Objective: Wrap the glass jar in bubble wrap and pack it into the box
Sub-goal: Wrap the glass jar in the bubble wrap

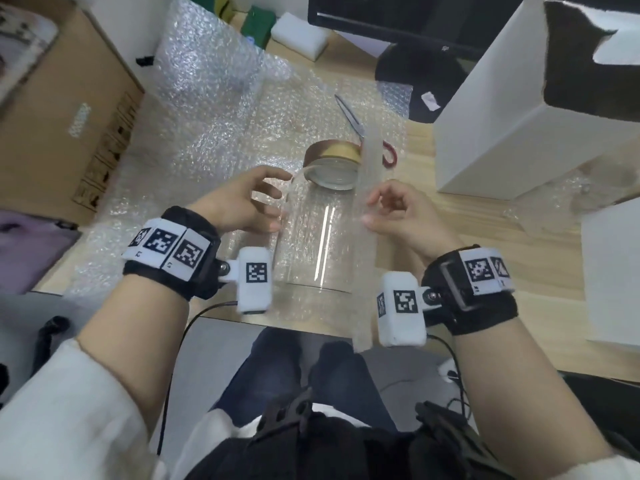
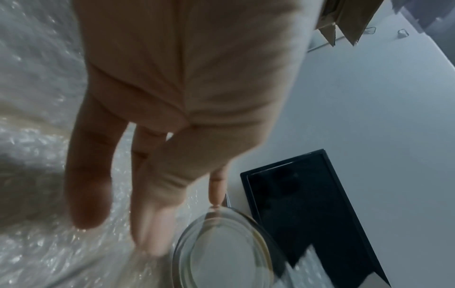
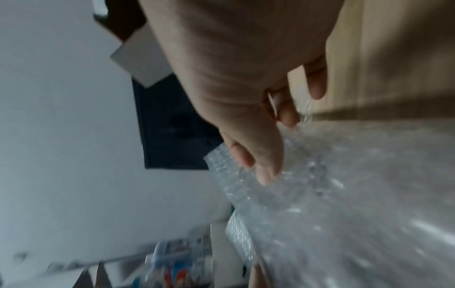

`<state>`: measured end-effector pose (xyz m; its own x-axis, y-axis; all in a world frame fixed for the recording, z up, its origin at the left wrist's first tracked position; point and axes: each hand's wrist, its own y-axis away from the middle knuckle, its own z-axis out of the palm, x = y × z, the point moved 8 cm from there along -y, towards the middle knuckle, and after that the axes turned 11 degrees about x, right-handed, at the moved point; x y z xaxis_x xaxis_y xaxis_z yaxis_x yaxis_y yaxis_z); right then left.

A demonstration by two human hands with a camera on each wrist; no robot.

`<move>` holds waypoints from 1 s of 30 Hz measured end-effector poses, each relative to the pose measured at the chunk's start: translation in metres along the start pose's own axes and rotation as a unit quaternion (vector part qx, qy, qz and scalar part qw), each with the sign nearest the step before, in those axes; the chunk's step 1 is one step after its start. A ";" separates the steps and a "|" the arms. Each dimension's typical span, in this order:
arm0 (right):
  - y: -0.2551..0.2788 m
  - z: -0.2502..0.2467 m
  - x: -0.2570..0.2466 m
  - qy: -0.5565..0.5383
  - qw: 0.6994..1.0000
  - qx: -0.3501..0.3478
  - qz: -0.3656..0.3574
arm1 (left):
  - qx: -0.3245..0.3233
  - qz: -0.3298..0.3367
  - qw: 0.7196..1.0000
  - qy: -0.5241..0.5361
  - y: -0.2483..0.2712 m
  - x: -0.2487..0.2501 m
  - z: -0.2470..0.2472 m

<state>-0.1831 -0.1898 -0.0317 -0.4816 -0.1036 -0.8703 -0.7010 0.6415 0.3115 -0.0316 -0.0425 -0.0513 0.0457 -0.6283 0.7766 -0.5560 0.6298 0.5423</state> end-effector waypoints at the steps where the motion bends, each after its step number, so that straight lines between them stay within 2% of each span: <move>1: -0.002 0.007 -0.009 0.007 1.000 -0.006 -0.022 | 0.009 0.001 1.000 0.004 0.000 -0.001 -0.003; 6: -0.009 0.048 -0.048 0.109 0.985 -0.031 -0.131 | 0.030 -0.014 0.999 -0.005 0.001 -0.014 -0.018; 9: -0.016 0.056 -0.058 0.155 0.976 -0.030 -0.147 | 0.010 -0.035 0.999 -0.006 0.002 -0.015 -0.021; 11: -0.020 0.079 -0.073 0.187 0.968 -0.052 -0.161 | 0.024 -0.042 0.999 0.005 0.011 -0.015 -0.044; 14: -0.025 0.086 -0.080 0.215 0.961 -0.052 -0.167 | 0.051 -0.006 0.999 0.001 0.021 0.007 -0.052; 17: -0.029 0.102 -0.088 0.266 0.945 -0.049 -0.183 | 0.045 0.005 0.998 -0.041 0.042 0.026 -0.057; 19: -0.031 0.112 -0.093 0.287 0.939 -0.040 -0.185 | 0.008 0.000 0.991 -0.132 0.060 0.031 -0.046; 22: -0.034 0.120 -0.098 0.289 0.939 -0.032 -0.182 | -0.034 0.005 0.952 -0.305 0.074 0.030 -0.021; 24: -0.036 0.122 -0.099 0.288 0.940 -0.041 -0.178 | -0.043 -0.011 0.944 -0.327 0.074 0.025 -0.013; 26: -0.039 0.116 -0.098 0.232 0.958 -0.040 -0.164 | -0.048 -0.026 0.943 -0.327 0.071 0.024 -0.015; 28: -0.042 0.101 -0.093 0.134 0.982 0.010 -0.131 | -0.056 -0.043 0.941 -0.332 0.067 0.021 -0.023; 30: -0.043 0.080 -0.075 0.094 0.989 0.090 -0.065 | -0.054 -0.045 0.937 -0.341 0.065 0.022 -0.028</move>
<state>-0.0750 -0.1493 -0.0105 -0.4946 -0.3230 -0.8069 -0.6670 0.7363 0.1141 -0.0434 -0.0025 0.0107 -0.4733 -0.8036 0.3608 -0.4861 0.5798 0.6538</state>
